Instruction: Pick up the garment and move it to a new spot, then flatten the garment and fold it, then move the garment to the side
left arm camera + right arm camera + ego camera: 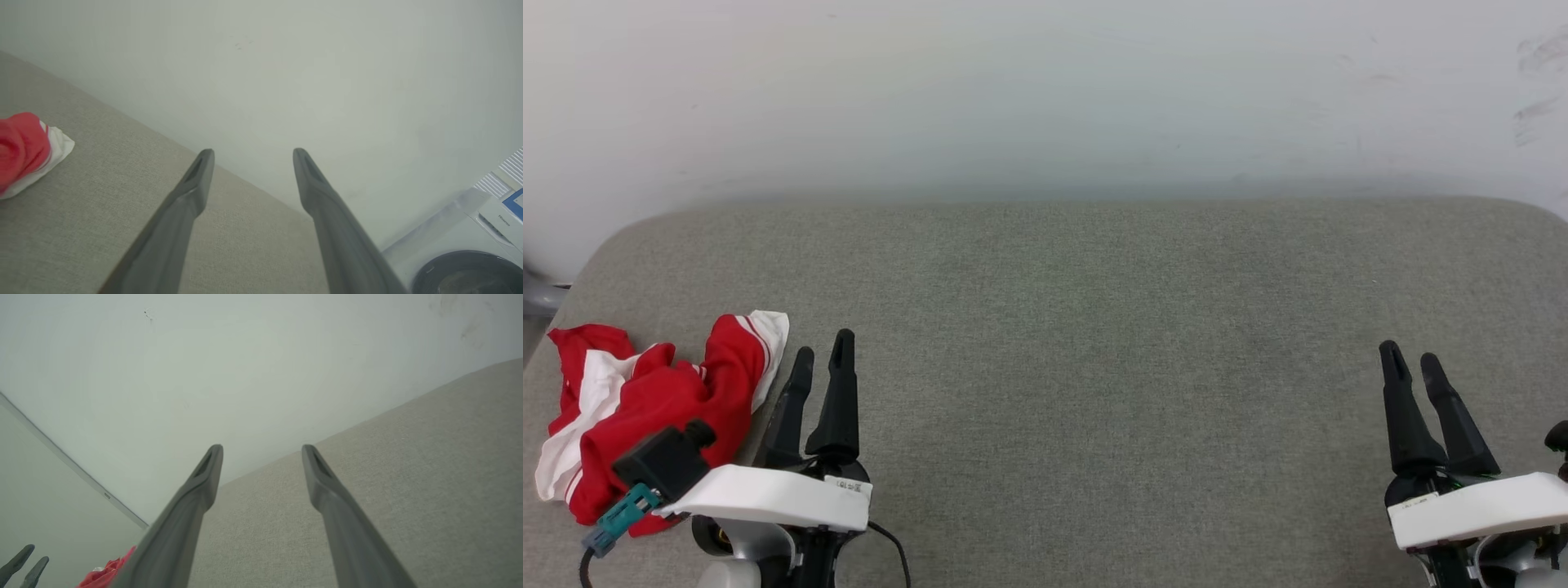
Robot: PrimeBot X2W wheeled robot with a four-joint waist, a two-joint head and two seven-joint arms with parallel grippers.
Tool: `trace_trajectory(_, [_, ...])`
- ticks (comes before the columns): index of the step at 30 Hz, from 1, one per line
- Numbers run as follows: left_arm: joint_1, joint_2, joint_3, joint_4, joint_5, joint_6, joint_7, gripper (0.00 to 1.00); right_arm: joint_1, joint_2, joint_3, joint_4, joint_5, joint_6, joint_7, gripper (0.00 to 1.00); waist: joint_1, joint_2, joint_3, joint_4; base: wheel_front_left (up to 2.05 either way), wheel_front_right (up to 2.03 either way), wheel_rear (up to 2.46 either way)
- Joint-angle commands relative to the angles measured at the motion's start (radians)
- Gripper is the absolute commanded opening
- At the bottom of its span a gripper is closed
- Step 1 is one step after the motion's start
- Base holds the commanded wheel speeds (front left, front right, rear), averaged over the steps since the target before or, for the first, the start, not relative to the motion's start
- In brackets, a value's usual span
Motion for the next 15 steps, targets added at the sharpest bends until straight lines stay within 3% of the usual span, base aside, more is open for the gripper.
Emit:
trace_trajectory(1, [-0.002, 0.003, 0.0, -0.014, 0.032, 0.0, -0.008, 1.0, 0.001, -0.007, 0.003, -0.021, -0.029, 0.0, 0.002, 1.0, 0.0, -0.0001, 0.0, 0.0, 0.0, 0.0, 0.0])
trace_trajectory(8, [0.004, 0.028, -0.024, 0.002, 0.207, 0.021, -0.029, 1.0, 0.014, -0.018, 0.011, -0.046, -0.167, 0.0, 0.016, 1.0, 0.0, -0.0001, -0.001, 0.001, 0.0, 0.0, 0.0])
trace_trajectory(15, [0.01, 0.058, -0.066, 0.019, 0.316, 0.054, -0.049, 1.0, 0.028, -0.022, 0.008, -0.063, -0.283, 0.0, 0.035, 1.0, 0.0, -0.0001, -0.003, 0.002, 0.0, 0.0, 0.0])
